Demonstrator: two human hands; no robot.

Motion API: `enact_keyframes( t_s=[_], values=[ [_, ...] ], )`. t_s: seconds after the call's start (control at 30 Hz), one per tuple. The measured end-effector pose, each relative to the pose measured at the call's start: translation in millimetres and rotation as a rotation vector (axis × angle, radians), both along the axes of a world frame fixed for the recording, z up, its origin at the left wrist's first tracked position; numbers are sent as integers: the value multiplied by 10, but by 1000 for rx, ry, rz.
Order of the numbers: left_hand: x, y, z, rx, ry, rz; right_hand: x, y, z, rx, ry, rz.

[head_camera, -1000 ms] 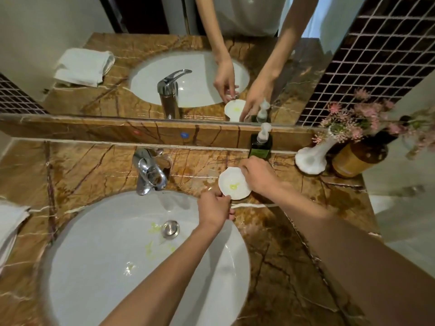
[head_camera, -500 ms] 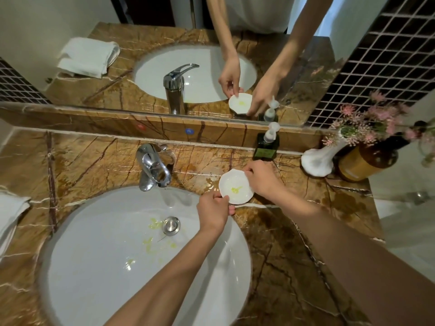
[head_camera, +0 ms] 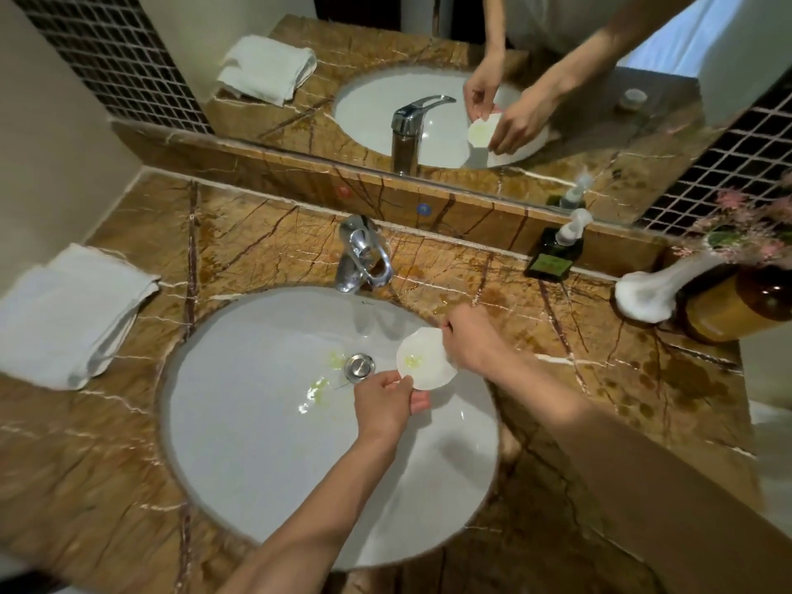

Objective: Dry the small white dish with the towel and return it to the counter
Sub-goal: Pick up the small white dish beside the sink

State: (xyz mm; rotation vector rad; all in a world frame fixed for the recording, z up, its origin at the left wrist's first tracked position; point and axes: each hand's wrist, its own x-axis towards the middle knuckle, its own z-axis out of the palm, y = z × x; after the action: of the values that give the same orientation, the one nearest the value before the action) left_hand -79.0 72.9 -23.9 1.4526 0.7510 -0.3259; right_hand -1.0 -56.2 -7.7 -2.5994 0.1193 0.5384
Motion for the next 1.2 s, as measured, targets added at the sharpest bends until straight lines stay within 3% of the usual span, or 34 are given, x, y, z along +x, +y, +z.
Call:
enact_keyframes(
  t_s=[0.23,0.37,0.53,0.67,0.8,0.97,1.2],
  values=[
    [-146,479,34,-344,256,248,-26,633,3,-100,57,135],
    [-196,675,-7,-431,348,264,-59,866,98,-140,72,182],
    [-294,834,-76,-383,334,233,-125,1048,141,-158,86,222],
    [-348,971,-101,-226,231,208,-235,1155,94,-84,92,184],
    [-398,1196,-51,-46,61,175,-366,1242,61,128,76,67],
    [-364,1535,127,-5,-84,236,-468,1471,81,476,99,-123],
    [-258,2054,323,-14,-126,212,-432,1957,127,611,141,-190]
  ],
)
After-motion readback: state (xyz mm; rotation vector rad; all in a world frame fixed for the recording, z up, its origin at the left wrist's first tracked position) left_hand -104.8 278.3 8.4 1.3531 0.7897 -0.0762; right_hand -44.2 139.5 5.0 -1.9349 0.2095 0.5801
